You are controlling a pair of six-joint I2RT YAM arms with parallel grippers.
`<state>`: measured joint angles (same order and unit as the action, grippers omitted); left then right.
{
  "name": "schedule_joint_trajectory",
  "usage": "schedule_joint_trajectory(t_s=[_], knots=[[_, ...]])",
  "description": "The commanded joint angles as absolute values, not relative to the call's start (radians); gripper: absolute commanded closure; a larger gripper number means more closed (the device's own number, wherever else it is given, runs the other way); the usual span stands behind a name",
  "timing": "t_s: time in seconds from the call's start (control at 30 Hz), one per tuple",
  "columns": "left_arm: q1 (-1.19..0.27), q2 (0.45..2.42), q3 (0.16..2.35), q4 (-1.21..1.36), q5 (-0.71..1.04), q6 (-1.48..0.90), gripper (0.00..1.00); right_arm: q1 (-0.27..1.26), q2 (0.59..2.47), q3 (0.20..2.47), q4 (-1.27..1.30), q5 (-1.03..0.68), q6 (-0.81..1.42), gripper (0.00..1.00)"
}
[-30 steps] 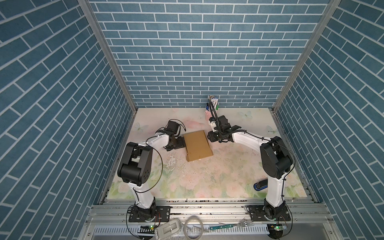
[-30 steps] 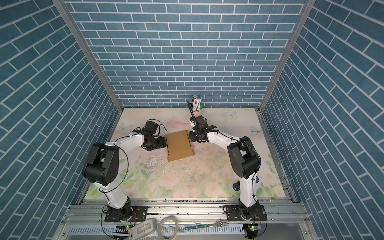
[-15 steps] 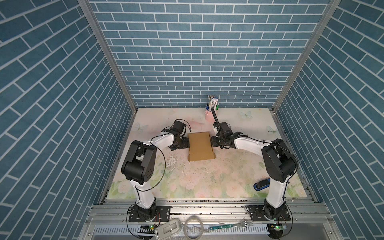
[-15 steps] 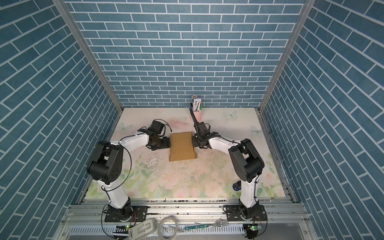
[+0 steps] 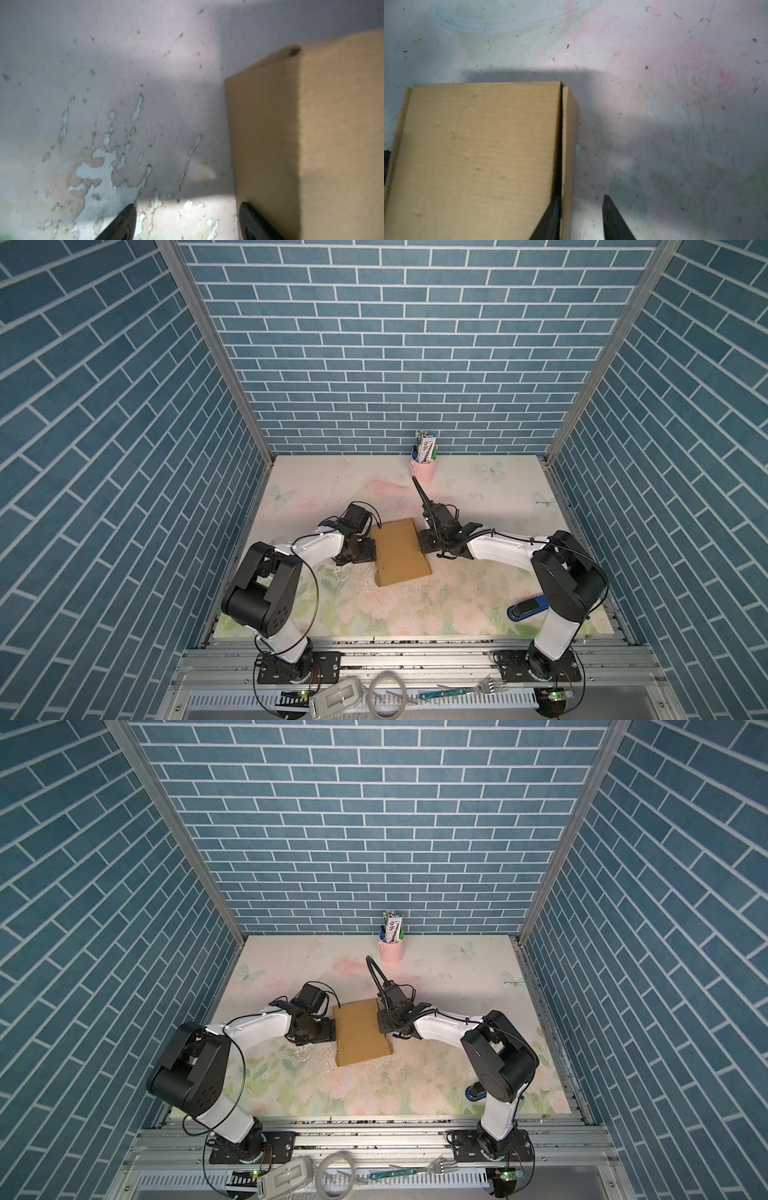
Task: Fold the paper box
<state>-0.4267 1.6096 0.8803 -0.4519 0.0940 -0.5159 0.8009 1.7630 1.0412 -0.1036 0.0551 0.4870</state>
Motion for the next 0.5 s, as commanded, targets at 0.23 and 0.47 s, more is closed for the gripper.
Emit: schedule_joint_trajectory(t_s=[0.23, 0.47], knots=[[-0.423, 1.384, 0.878, -0.543, 0.055, -0.497, 0.19, 0.784, 1.556, 0.881, -0.114, 0.018, 0.553, 0.62], [-0.489, 1.375, 1.024, -0.619, -0.025, -0.412, 0.20, 0.792, 1.417, 0.754, -0.089, 0.006, 0.609, 0.62]])
